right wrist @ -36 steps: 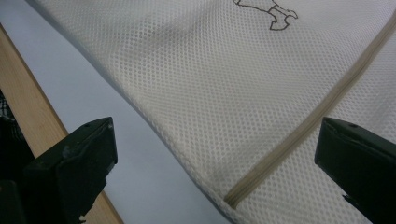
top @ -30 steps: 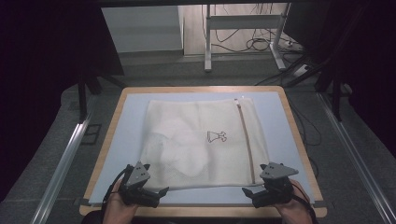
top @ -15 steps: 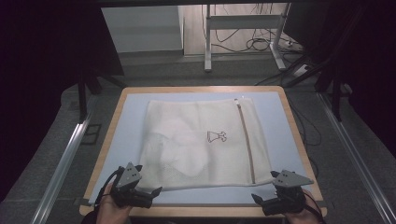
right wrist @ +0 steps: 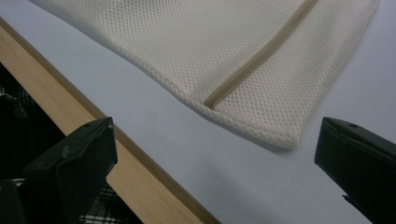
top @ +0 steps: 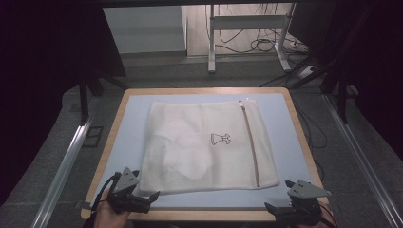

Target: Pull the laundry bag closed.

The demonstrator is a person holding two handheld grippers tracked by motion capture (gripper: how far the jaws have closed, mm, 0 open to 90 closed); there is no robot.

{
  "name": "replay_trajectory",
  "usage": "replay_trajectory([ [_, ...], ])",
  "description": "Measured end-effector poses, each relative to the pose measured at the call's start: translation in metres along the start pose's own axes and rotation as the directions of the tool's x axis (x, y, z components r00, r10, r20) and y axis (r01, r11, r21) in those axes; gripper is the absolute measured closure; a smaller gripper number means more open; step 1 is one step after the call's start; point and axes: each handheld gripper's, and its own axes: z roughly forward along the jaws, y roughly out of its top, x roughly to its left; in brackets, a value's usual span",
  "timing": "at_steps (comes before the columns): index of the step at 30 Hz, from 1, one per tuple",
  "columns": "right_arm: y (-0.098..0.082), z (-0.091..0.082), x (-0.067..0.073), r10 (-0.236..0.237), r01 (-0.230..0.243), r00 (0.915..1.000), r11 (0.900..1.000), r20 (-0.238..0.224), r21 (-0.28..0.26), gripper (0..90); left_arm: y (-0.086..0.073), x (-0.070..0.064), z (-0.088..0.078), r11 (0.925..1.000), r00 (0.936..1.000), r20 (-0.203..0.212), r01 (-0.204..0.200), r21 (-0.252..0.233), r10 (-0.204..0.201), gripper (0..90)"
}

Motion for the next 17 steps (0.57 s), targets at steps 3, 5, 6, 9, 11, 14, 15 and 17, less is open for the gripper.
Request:
replay_trajectory([
  [3, -0.002, -0.002, 0.0, 0.003, -0.003, 1.0, 1.0, 0.007, 0.0, 0.0, -0.004, 0.003, 0.001, 0.9999, 0.9999, 0.003, 0.014, 0.007, -0.014, 0.0],
  [5, -0.003, -0.004, 0.0, 0.004, -0.004, 0.9999, 1.0, 0.012, 0.0, 0.0, -0.006, 0.004, 0.001, 0.9996, 0.9997, 0.005, 0.023, 0.013, -0.023, 0.0],
  [6, -0.004, -0.004, 0.0, 0.005, -0.005, 0.9999, 1.0, 0.015, 0.002, 0.0, -0.007, 0.005, 0.001, 0.9995, 0.9996, 0.006, 0.028, 0.017, -0.028, 0.0],
  [9, -0.005, -0.006, 0.001, 0.007, -0.007, 0.9998, 1.0, 0.021, 0.005, 0.0, -0.01, 0.006, 0.002, 0.9989, 0.9993, 0.005, 0.037, 0.029, -0.037, 0.0],
  [11, -0.005, -0.006, 0.001, 0.009, -0.009, 0.9997, 1.0, 0.023, 0.012, 0.0, -0.011, 0.007, 0.003, 0.9984, 0.9992, 0.007, 0.039, 0.04, -0.04, 0.0],
  [14, -0.005, -0.005, 0.001, 0.005, -0.006, 0.9997, 1.0, 0.026, 0.019, 0.0, -0.011, 0.007, 0.004, 0.998, 0.9992, 0.009, 0.04, 0.049, -0.04, 0.0],
  [15, -0.005, -0.005, 0.002, 0.004, -0.004, 0.9996, 1.0, 0.027, 0.021, 0.0, -0.011, 0.007, 0.004, 0.998, 0.9992, 0.009, 0.04, 0.049, -0.04, 0.0],
  [17, -0.005, -0.004, 0.002, 0.0, -0.001, 0.9996, 1.0, 0.029, 0.026, 0.0, -0.011, 0.006, 0.004, 0.998, 0.9993, 0.007, 0.036, 0.052, -0.037, 0.0],
])
